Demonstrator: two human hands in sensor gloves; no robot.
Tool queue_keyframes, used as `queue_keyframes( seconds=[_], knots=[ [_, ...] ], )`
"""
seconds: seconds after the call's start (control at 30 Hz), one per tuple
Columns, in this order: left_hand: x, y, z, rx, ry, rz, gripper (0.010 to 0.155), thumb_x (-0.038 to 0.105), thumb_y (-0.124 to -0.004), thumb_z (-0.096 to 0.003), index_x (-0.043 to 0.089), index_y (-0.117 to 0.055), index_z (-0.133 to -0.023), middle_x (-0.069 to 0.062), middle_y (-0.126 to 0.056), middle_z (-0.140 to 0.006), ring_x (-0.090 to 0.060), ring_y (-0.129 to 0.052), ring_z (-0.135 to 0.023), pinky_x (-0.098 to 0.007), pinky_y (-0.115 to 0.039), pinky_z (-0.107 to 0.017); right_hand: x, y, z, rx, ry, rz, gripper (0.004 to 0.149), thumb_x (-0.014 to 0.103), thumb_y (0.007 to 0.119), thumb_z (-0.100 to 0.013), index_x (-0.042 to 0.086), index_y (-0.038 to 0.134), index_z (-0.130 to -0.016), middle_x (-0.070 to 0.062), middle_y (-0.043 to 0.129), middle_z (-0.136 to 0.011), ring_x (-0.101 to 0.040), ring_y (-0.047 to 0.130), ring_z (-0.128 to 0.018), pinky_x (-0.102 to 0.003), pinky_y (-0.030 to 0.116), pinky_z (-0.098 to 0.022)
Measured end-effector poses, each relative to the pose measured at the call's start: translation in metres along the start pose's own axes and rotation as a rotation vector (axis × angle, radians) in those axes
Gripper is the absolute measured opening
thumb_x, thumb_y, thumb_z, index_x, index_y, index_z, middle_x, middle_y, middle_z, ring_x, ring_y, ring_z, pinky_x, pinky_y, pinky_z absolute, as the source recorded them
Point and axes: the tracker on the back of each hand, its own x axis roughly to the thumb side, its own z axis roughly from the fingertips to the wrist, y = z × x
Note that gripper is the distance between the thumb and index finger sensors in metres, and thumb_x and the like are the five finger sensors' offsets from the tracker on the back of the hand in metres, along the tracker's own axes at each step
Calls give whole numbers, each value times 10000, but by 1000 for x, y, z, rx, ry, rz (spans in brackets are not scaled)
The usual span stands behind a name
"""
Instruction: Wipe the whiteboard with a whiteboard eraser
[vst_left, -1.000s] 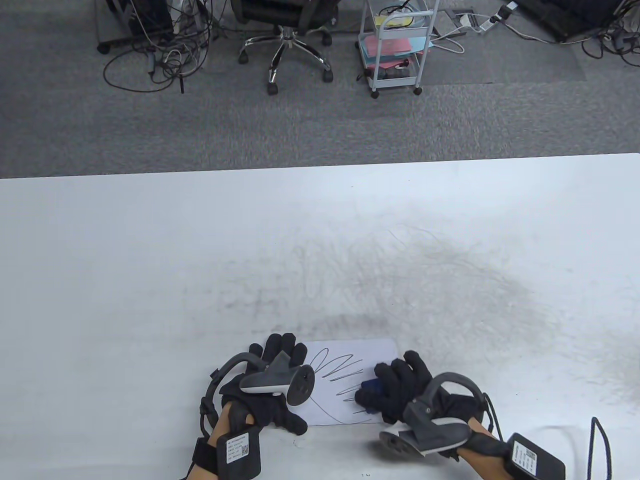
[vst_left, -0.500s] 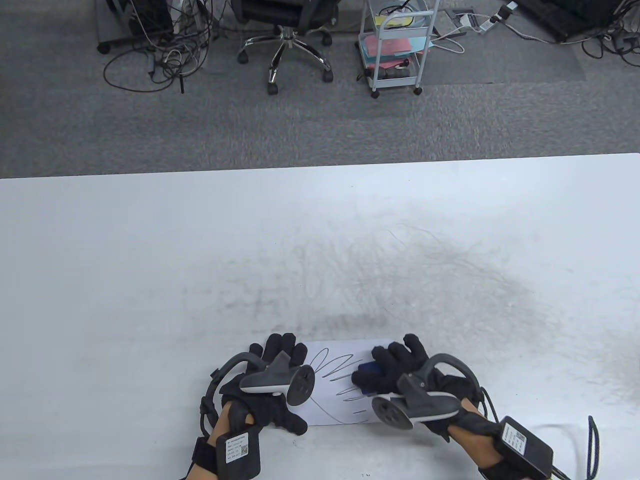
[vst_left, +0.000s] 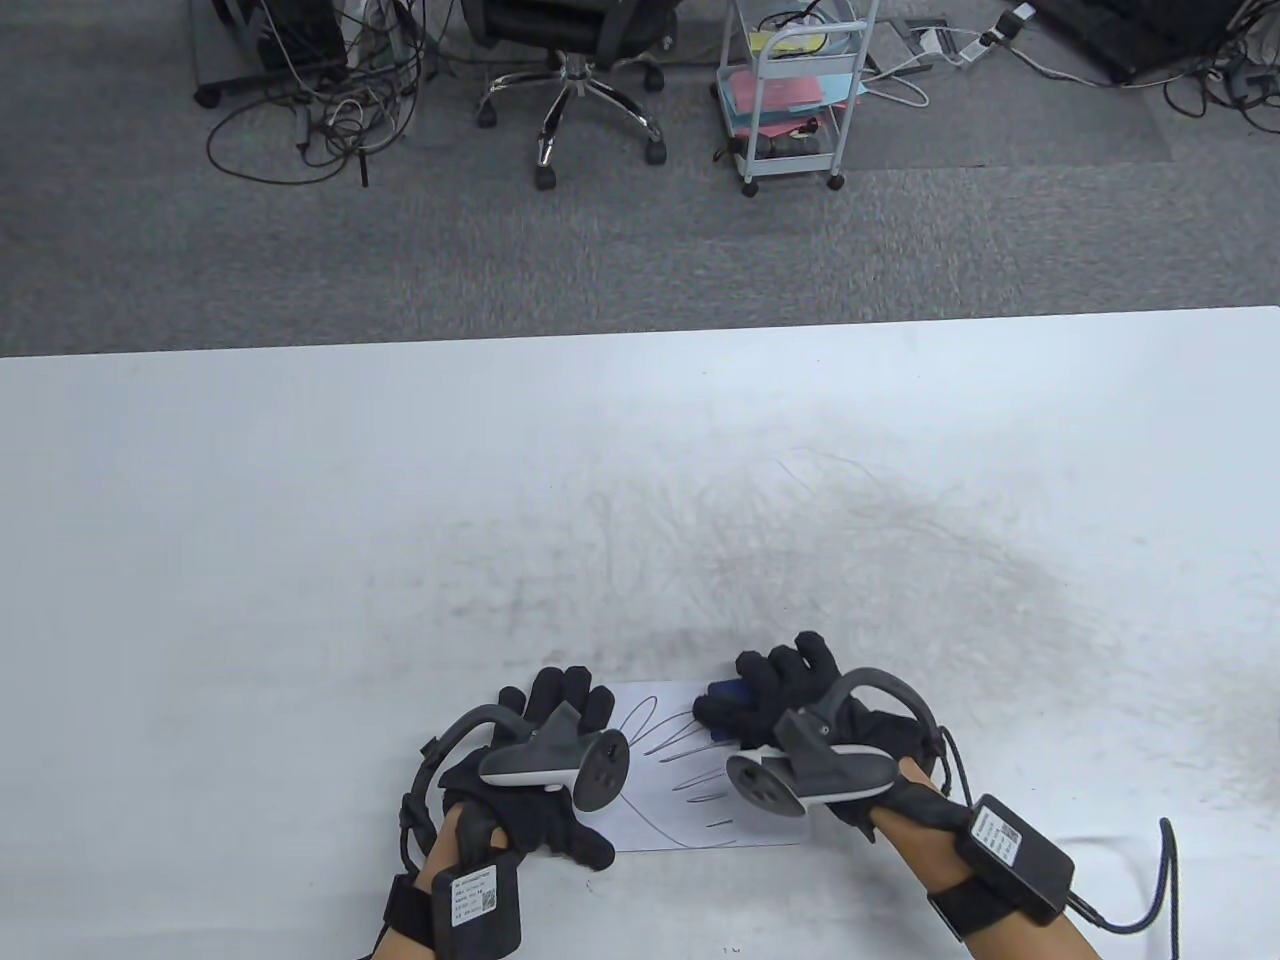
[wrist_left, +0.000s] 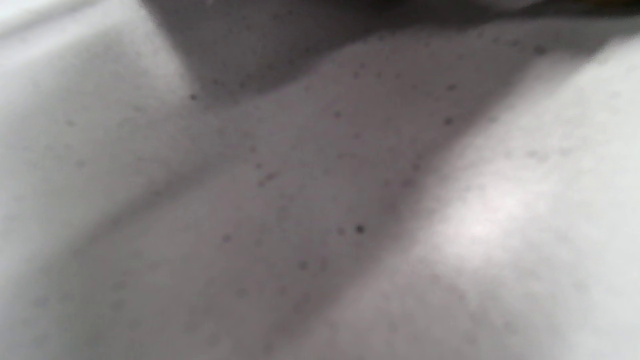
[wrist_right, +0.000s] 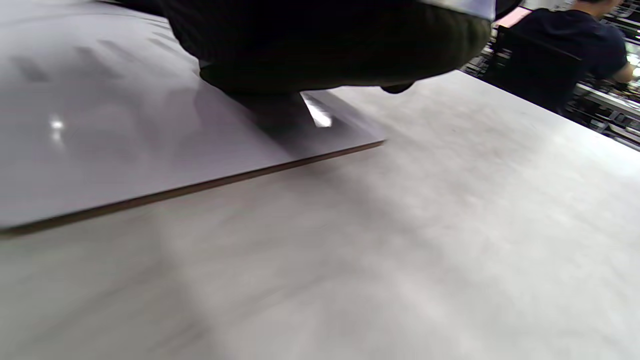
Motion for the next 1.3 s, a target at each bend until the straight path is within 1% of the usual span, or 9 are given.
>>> queue_keyframes(
  seconds=[0.2, 0.3, 0.5, 0.57, 0.77, 0.9, 1.0, 1.13, 1.3],
  knots=[
    [0, 0, 0, 0, 1, -2, 1335, 807, -602, -221, 40, 99, -1059, -314, 127, -1085, -564, -8, -1005, -699, -250, -738, 50, 1, 55, -41, -121, 57, 539, 447, 566, -633, 397, 415, -1148, -220, 569, -1225, -472, 693, -1027, -733, 492, -771],
    [0, 0, 0, 0, 1, -2, 1336, 807, -602, -220, 39, 99, -1060, -315, 125, -1085, -565, -8, -1005, -700, -250, -739, 60, 1, 65, -49, -141, 108, 538, 456, 563, -630, 405, 416, -1145, -211, 573, -1225, -460, 698, -1029, -730, 500, -768],
    [0, 0, 0, 2, -1, -2, 1335, 806, -603, -222, 38, 96, -1061, -317, 124, -1086, -565, -10, -1006, -701, -251, -739, 44, -1, 45, 17, -79, 8, 541, 447, 558, -637, 425, 383, -1148, -195, 508, -1258, -464, 626, -1084, -752, 417, -792],
    [0, 0, 0, 2, -1, -2, 1336, 805, -604, -222, 35, 96, -1061, -319, 125, -1085, -567, -9, -1004, -702, -251, -738, 29, -2, 28, 47, -46, -55, 541, 441, 560, -641, 426, 375, -1150, -197, 486, -1265, -467, 594, -1100, -758, 394, -796],
    [0, 0, 0, 2, -5, -1, 1335, 806, -603, -223, 36, 97, -1060, -318, 126, -1085, -568, -8, -1003, -703, -249, -736, -11, -6, -29, 87, 72, -106, 540, 438, 558, -644, 435, 360, -1147, -180, 457, -1276, -457, 569, -1117, -755, 368, -805],
    [0, 0, 0, 2, -5, 0, 1334, 805, -605, -226, 36, 96, -1060, -319, 124, -1084, -568, -8, -1002, -702, -249, -736, -28, -6, -54, 69, 111, -95, 541, 442, 554, -638, 431, 364, -1144, -175, 494, -1268, -450, 614, -1104, -749, 405, -798],
    [0, 0, 0, 1, -5, 0, 1333, 806, -603, -225, 37, 98, -1059, -317, 127, -1084, -567, -6, -1002, -701, -248, -736, -31, -5, -57, 76, 115, -143, 540, 440, 558, -639, 423, 372, -1146, -183, 505, -1261, -456, 626, -1091, -749, 407, -795],
    [0, 0, 0, 1, -4, 1, 1334, 807, -603, -225, 38, 100, -1059, -316, 128, -1083, -565, -5, -1002, -700, -247, -737, -22, -5, -46, 21, 86, -72, 542, 444, 564, -636, 408, 390, -1147, -195, 539, -1242, -456, 664, -1061, -740, 451, -783],
    [0, 0, 0, -1, 0, 0, 1336, 807, -603, -221, 39, 99, -1058, -314, 127, -1084, -563, -7, -1004, -698, -248, -738, 9, -4, -11, -8, -12, 1, 545, 446, 568, -634, 393, 398, -1149, -221, 549, -1230, -470, 678, -1039, -738, 471, -774]
  ],
)
